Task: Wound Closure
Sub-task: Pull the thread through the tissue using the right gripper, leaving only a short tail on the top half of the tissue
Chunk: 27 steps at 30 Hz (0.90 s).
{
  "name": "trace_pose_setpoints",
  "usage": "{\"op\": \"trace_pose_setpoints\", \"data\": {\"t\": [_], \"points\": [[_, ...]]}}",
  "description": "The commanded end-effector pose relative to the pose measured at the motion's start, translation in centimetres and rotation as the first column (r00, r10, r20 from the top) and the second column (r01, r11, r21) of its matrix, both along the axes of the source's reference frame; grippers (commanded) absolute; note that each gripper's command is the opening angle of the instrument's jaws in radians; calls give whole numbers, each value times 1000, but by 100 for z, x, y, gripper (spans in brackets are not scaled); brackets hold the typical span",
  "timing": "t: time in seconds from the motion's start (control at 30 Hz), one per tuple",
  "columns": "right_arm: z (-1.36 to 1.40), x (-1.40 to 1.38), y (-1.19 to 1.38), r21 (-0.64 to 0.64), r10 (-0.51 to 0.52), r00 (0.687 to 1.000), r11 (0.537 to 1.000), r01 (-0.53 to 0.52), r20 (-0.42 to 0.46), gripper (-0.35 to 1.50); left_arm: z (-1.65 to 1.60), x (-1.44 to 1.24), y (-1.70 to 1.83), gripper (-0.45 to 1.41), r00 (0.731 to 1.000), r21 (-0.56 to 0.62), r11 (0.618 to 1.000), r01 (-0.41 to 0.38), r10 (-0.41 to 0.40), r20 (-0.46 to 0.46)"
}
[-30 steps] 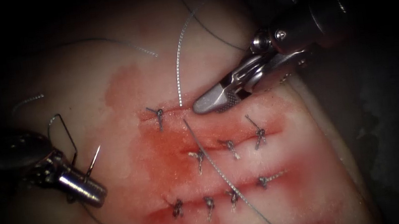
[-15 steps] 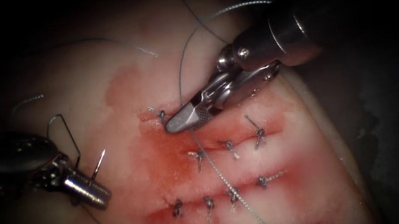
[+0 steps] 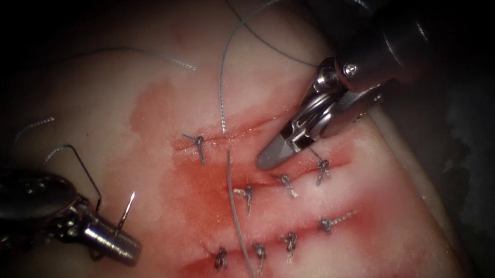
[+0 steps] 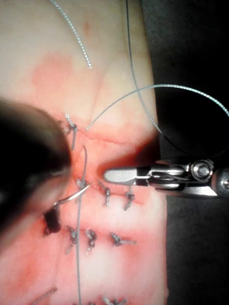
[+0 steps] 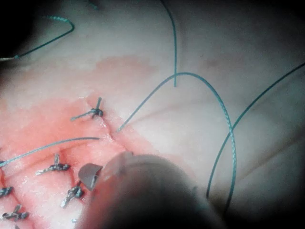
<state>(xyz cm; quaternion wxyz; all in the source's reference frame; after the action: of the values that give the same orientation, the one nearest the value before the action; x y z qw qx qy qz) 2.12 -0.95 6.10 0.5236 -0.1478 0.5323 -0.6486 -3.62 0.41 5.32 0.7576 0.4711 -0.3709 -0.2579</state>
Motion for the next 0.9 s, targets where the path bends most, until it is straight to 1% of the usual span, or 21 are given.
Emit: {"op": "trace_pose_setpoints", "data": {"t": [0.03, 0.1, 0.13, 0.17, 0.2, 0.23, 0.3, 0.33, 0.37, 0.43, 0.47, 0.5, 0.57, 0.67, 0.83, 0.9], "points": [[0, -1, -7, -8, 9, 1000, 1000, -9, -4, -35, 4, -7, 6, -45, 1000, -1, 1000, 2, -2, 2], [0, -1, -12, -19, 32, 999, 999, -32, 6, -35, 4, -7, 6, -42, 1000, -1, 1000, 3, -3, 1], [0, 2, -13, -29, 48, 999, 998, -47, 12, -21, 5, -8, 6, -38, 1000, -1, 1000, 3, -3, 1], [0, 6, -13, -32, 68, 998, 997, -67, 19, -1, 5, -8, 6, -37, 1000, -1, 1000, 3, -3, 1], [0, 10, -12, -17, 92, 995, 996, -91, 31, 5, 5, -9, 6, -37, 1000, -2, 1000, 2, -2, 2], [1, 16, -11, 0, 115, 993, 993, -115, 27, 10, 6, -9, 5, -37, 1000, -3, 1000, 2, -2, 2], [2, 28, -10, 38, 161, 987, 986, -162, 29, 12, 7, -9, 4, -37, 1000, 10, 1000, 6, -6, -7], [3, 40, -9, 72, 194, 980, 978, -197, 40, 12, 8, -9, 3, -37, 1000, 10, 1000, 2, -2, -6], [3, 40, -9, 72, 194, 980, 978, -197, 40, 12, 8, -9, 3, -37, 1000, 10, 1000, 2, -2, -6], [5, 53, -6, 105, 226, 973, 968, -229, 40, 15, 9, -9, 3, -37, 1000, 19, 1000, 2, -2, -10], [8, 61, -3, 130, 253, 967, 958, -255, 33, 59, 9, -9, 3, -37, 1000, 19, 1000, -1, 1, -9], [8, 61, -3, 130, 253, 967, 958, -255, 33, 59, 9, -9, 3, -37, 1000, 19, 1000, -1, 1, -9], [11, 64, 0, 146, 269, 963, 952, -270, 29, 73, 9, -9, 3, -37, 1000, 24, 1000, -1, 1, -11], [17, 65, 1, 155, 276, 960, 948, -279, 40, 84, 9, -9, 2, -37, 1000, 27, 1000, -5, 5, -14], [21, 61, 0, 171, 278, 959, 943, -285, 60, 93, 9, -9, 1, -37, 1000, 40, 999, -7, 8, -23], [20, 59, -1, 175, 277, 959, 943, -284, 65, 93, 10, -9, 1, -37, 1000, 44, 999, -8, 9, -25]]}}
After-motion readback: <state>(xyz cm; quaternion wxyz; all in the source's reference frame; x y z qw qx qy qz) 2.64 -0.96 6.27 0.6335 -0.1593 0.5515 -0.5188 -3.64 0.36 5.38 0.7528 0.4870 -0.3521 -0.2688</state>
